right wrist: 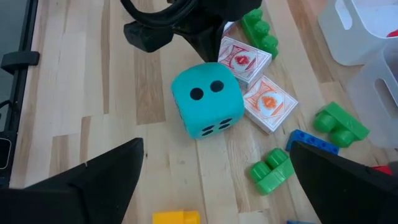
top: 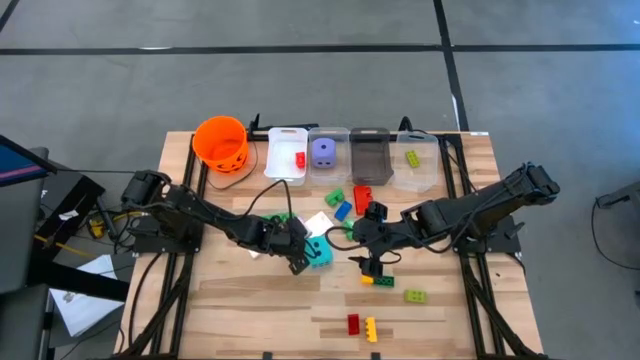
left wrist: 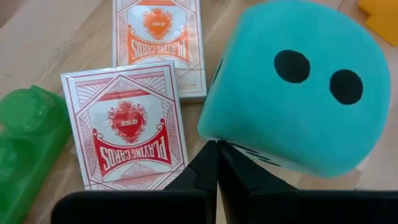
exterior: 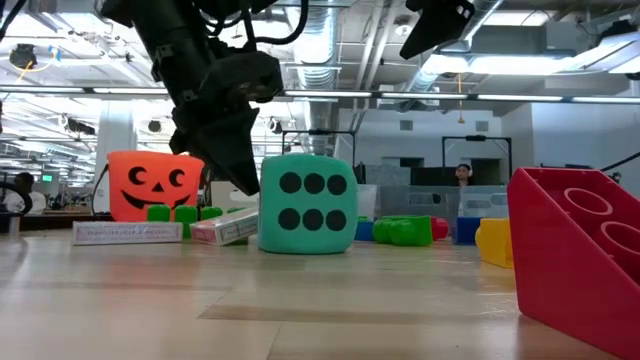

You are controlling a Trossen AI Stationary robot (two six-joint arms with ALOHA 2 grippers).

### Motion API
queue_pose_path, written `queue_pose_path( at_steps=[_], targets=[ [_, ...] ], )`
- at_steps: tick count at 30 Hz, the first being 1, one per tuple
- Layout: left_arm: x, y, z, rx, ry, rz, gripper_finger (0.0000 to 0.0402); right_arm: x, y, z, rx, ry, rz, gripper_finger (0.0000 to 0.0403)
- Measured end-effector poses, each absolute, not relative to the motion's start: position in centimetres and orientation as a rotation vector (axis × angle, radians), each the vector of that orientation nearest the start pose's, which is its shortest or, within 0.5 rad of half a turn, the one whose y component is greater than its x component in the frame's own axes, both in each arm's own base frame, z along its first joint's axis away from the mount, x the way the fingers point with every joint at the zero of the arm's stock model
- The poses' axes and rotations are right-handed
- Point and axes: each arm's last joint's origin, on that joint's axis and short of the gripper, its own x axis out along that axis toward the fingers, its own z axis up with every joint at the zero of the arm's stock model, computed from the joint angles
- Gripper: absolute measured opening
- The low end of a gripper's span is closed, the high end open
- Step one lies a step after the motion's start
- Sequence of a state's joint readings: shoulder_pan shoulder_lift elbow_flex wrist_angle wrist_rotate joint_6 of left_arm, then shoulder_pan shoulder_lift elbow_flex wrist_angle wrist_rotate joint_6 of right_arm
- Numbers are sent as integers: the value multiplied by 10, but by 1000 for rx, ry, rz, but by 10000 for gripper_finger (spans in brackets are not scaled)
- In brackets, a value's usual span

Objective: Pick & Place Toys
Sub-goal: Put the blue dice into the left transparent bin

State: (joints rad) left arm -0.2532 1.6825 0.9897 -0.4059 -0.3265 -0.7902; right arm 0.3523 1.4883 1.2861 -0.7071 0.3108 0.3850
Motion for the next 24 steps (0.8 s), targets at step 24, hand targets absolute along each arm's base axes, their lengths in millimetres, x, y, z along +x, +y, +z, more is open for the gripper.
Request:
queue_pose_path(
  at_steps=[24],
  targets=[
    [302, -72, 174, -418, 1045, 438, 0, 267, 95, 323, -3, 841, -71, 395]
  ],
)
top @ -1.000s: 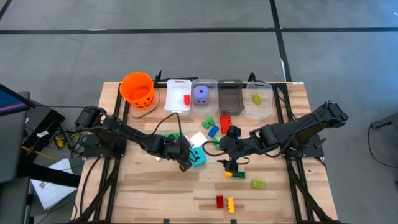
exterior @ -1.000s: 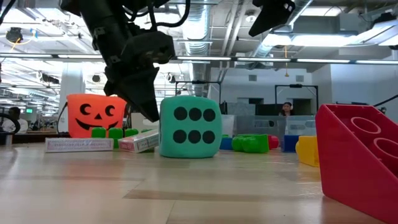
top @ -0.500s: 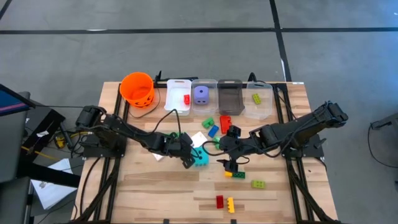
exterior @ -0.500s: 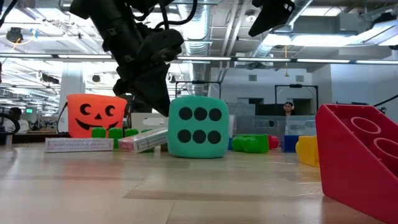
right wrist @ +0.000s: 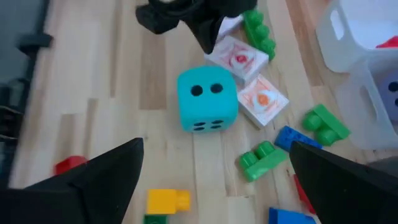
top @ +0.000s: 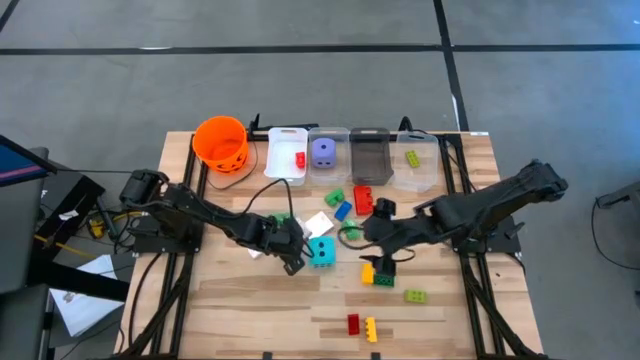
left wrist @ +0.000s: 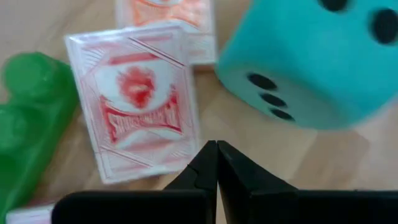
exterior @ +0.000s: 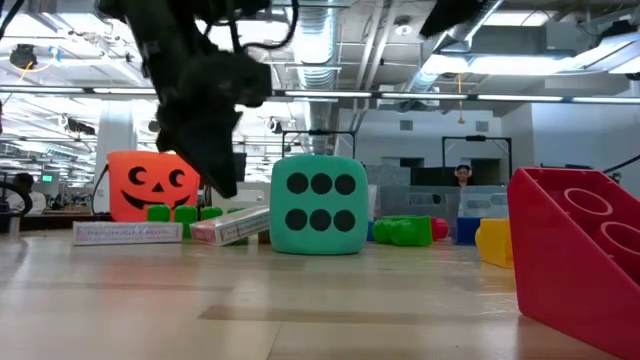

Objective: Pick & Place Toys
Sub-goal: Put the blue dice into the left transparent bin

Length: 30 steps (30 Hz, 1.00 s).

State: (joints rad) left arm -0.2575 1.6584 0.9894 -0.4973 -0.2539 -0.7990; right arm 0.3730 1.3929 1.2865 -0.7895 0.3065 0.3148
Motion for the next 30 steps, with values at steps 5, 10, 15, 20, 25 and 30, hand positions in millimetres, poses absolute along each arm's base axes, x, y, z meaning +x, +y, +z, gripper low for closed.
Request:
queue_pose_path(
  at_steps=[5, 10, 15, 20, 25, 30],
  targets=[
    [298, -82, 200, -529, 914, 393, 0, 227, 91, 359, 30, 635, -59, 395],
    [294, -90, 247, -674, 644, 272, 0, 190, 73, 320, 149, 354, -99, 395],
    [281, -90, 294, -745, 337, 243, 0, 164, 59, 242, 279, 203, -87, 395],
    [264, -86, 318, -679, 180, 324, 0, 154, 48, 189, 242, 270, -145, 395],
    [261, -86, 320, -592, 166, 356, 0, 154, 45, 175, 189, 315, -161, 395],
    [268, -90, 303, -557, 218, 374, 0, 162, 44, 174, 185, 295, -179, 395]
  ],
)
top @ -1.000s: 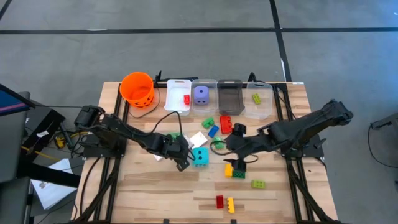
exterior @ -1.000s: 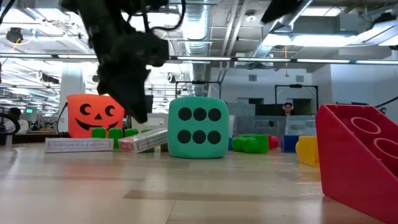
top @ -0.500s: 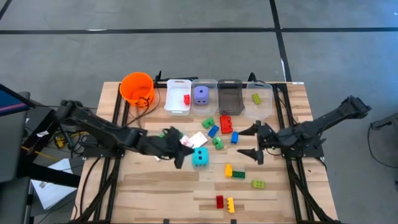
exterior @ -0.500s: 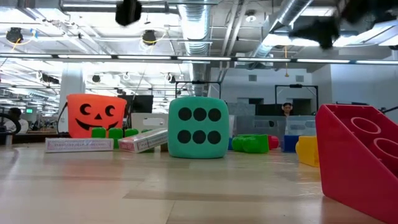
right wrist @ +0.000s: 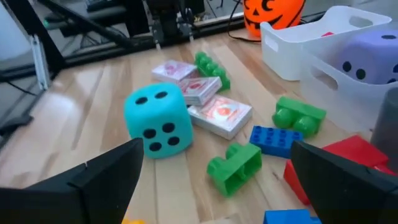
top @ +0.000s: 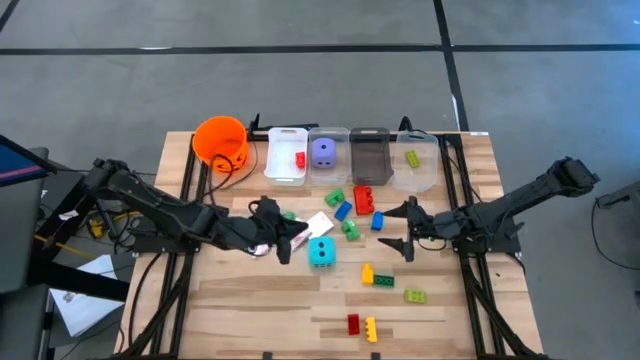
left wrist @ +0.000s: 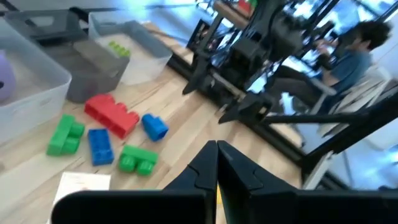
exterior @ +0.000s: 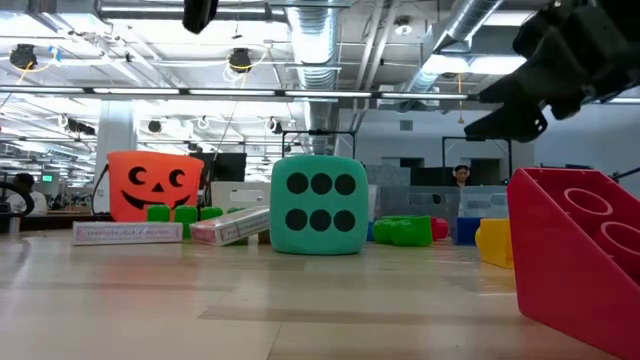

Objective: Pick & Place Toys
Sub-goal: Put the blue dice into the left transparent bin

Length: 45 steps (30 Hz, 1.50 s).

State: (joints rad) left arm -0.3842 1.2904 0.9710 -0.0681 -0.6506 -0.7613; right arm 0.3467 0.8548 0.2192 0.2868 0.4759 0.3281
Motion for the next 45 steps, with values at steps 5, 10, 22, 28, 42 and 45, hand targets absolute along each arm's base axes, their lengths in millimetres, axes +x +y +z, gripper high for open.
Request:
queue_pose_path(
  at_steps=[5, 10, 22, 28, 42, 45],
  targets=[
    [276, -94, 280, -533, 265, 389, 0, 172, 48, 163, 106, 337, -145, 398],
    [279, -97, 268, -547, 279, 391, 0, 183, 54, 153, 92, 351, -60, 400],
    [270, -116, 271, -483, 299, 313, 0, 207, 62, 137, 124, 216, -76, 400],
    [266, -124, 271, -476, 309, 284, 0, 216, 65, 133, 163, 115, -63, 400],
    [266, -125, 271, -471, 311, 278, 0, 265, 85, 110, 128, 169, -33, 400],
    [265, -127, 271, -472, 312, 272, 0, 273, 87, 109, 114, 163, -33, 400]
  ],
)
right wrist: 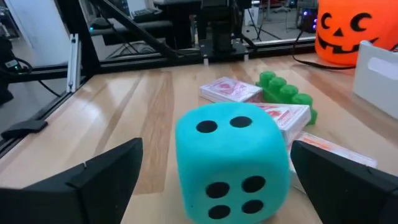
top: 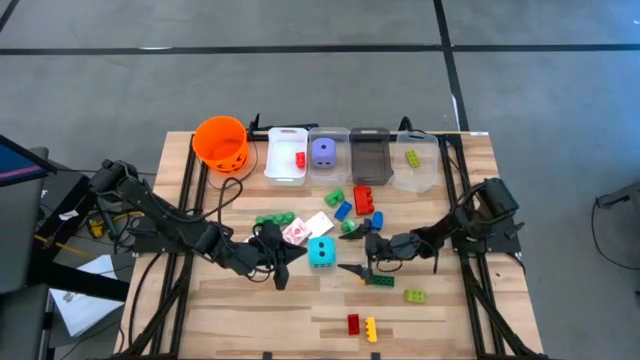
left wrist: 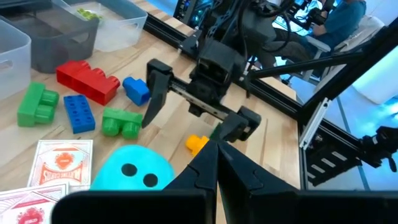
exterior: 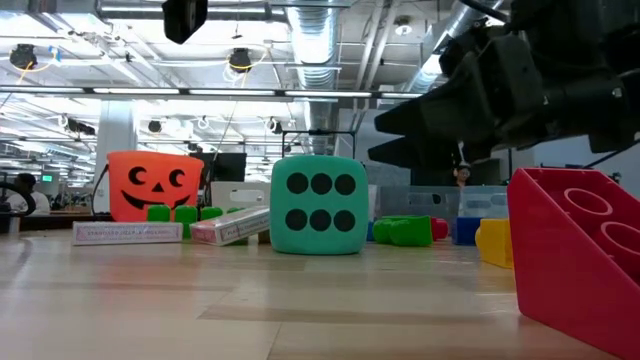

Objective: Pick & Place Toys
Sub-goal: Put the blue dice into the left transparent bin

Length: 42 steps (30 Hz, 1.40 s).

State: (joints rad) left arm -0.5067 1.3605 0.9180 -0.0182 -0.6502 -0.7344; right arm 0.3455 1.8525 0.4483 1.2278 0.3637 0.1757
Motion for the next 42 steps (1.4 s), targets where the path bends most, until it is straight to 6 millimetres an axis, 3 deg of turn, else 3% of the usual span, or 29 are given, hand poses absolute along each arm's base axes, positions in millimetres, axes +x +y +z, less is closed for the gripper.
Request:
queue_pose_path(
  at_steps=[7, 19, 32, 42],
  targets=[
    [262, -134, 271, -473, 313, 246, 0, 281, 88, 103, 94, 219, -46, 400],
    [262, -134, 271, -473, 314, 246, 0, 289, 72, 101, 81, 277, -103, 400],
    [262, -134, 271, -474, 314, 246, 0, 292, 63, 99, 81, 310, -31, 400],
    [262, -134, 271, -473, 315, 247, 0, 317, 64, 109, 25, 350, 103, 400]
  ],
)
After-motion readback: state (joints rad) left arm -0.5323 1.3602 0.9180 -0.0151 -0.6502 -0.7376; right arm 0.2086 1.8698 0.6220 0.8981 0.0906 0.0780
